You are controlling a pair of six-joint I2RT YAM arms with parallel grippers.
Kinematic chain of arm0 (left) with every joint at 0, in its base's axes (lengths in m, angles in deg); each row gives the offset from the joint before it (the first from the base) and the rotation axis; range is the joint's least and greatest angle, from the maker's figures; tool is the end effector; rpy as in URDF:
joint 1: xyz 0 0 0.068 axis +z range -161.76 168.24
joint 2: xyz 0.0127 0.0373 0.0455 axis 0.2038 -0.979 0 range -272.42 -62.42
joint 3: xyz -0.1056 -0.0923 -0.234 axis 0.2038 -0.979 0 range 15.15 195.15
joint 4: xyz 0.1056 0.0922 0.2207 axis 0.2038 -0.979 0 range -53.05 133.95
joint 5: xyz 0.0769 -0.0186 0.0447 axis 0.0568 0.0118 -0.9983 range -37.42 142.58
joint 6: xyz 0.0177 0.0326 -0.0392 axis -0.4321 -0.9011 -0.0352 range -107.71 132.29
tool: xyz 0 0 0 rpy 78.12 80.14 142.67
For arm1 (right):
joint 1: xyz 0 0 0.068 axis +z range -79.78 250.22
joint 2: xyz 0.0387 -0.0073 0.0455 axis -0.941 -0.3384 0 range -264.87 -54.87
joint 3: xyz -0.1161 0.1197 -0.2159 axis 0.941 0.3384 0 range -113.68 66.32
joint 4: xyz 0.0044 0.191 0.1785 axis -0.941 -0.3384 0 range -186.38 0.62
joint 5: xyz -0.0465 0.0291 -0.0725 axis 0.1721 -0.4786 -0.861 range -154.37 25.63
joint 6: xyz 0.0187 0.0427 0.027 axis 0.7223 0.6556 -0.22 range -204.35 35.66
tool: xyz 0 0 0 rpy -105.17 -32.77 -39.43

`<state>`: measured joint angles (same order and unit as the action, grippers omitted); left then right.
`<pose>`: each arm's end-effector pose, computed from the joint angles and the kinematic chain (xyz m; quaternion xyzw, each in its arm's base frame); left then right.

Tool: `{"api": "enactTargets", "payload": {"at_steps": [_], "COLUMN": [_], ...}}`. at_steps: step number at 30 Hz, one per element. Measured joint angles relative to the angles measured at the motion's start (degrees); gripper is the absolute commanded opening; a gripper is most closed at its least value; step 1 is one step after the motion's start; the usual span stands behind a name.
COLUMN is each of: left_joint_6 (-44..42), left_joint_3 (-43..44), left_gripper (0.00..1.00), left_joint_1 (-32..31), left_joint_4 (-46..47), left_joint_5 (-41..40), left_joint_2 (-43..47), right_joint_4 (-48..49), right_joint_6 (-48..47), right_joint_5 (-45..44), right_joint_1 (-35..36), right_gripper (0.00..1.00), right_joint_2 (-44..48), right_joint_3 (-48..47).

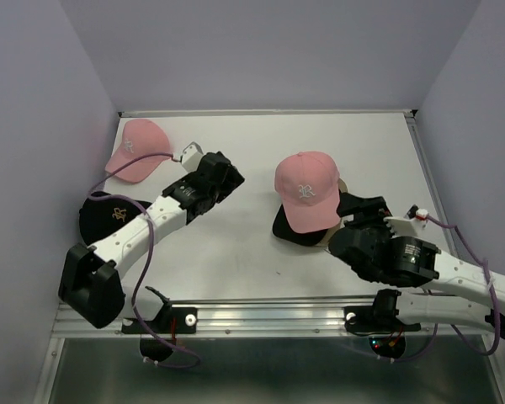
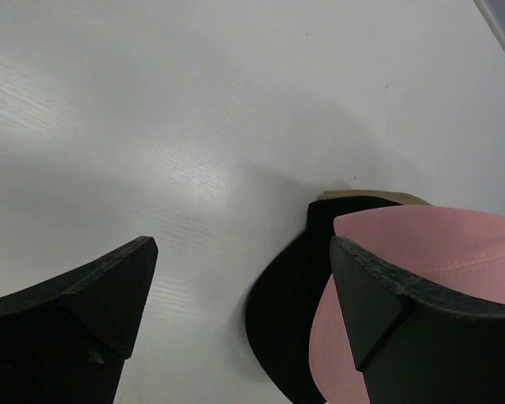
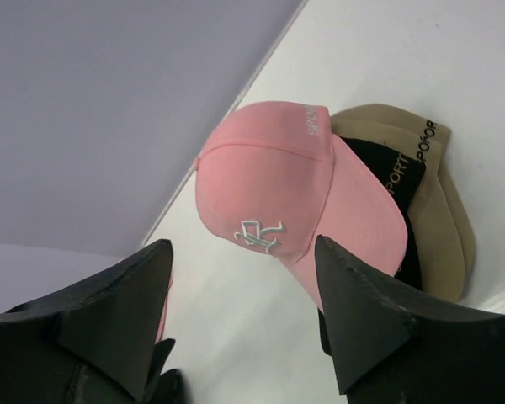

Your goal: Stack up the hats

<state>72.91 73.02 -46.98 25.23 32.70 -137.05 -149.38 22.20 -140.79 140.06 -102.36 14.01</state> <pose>0.2434 -0.1571 0.2924 -0.2696 0.8368 -0.2321 0.4163 0.0764 0.1080 0.3210 0.4117 0.6534 0.2164 0.5974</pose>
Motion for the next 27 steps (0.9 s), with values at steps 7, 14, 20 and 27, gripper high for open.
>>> {"api": "enactTargets", "payload": {"at_steps": [7,14,20,27], "left_joint_6": [-5.09,-8.31,-9.29,-10.49], "left_joint_3": [9.46,15.45,16.39,21.94], "left_gripper": [0.95,0.95,0.91,0.90], "left_joint_1": [0.07,-0.02,-0.96,-1.88], "left_joint_4": [4.20,6.21,6.32,6.34], "left_joint_5": [5.31,9.57,10.82,11.61], "left_joint_2": [-11.28,-19.19,-21.99,-27.85], "right_joint_4": [0.35,13.46,22.62,26.29], "right_joint_6": [-23.15,-54.07,-68.81,-73.44], "right_joint_5": [-1.68,11.61,30.97,43.15], "right_joint_1": [-1.97,-19.41,-35.50,-39.21], "right_gripper": [0.77,0.76,0.63,0.54], "right_joint_2": [-11.13,-29.35,-35.82,-39.56], "right_joint_3": [-18.82,-29.29,-29.83,-29.81]}}
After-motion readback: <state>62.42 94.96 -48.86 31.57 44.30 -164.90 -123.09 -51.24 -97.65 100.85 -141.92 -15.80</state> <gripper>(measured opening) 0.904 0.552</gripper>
